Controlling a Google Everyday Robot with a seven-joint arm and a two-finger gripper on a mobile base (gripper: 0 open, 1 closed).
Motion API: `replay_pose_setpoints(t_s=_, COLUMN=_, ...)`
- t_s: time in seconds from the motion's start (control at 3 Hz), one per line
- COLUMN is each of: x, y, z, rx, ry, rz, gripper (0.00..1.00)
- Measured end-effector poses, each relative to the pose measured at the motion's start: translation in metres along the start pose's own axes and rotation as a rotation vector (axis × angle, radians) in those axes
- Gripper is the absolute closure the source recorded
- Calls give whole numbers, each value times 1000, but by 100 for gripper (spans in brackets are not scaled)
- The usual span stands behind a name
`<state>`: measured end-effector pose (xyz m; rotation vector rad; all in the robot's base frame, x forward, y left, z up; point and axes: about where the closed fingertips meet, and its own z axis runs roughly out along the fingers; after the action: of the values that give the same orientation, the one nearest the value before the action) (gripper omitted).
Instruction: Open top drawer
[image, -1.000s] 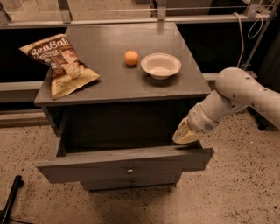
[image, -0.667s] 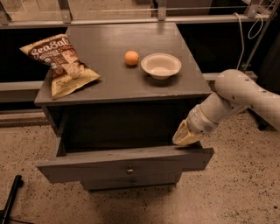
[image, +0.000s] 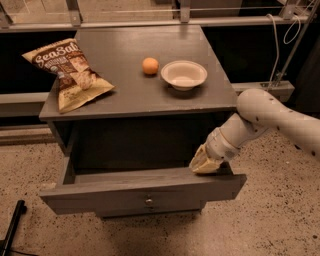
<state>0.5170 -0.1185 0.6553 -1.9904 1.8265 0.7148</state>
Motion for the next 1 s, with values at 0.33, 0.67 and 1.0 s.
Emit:
replay_pose_setpoints(t_s=0.33, x=-12, y=13, z=5, rx=-36, ry=-21, rz=-17, gripper=100)
replay_pose_setpoints(t_s=0.67, x=-28, y=37, z=17, rx=-106, ry=-42, rz=-46, gripper=100)
replay_pose_setpoints(t_s=1.0, x=-29, y=61, z=27, rx=-160, ry=-37, rz=-44, gripper=100)
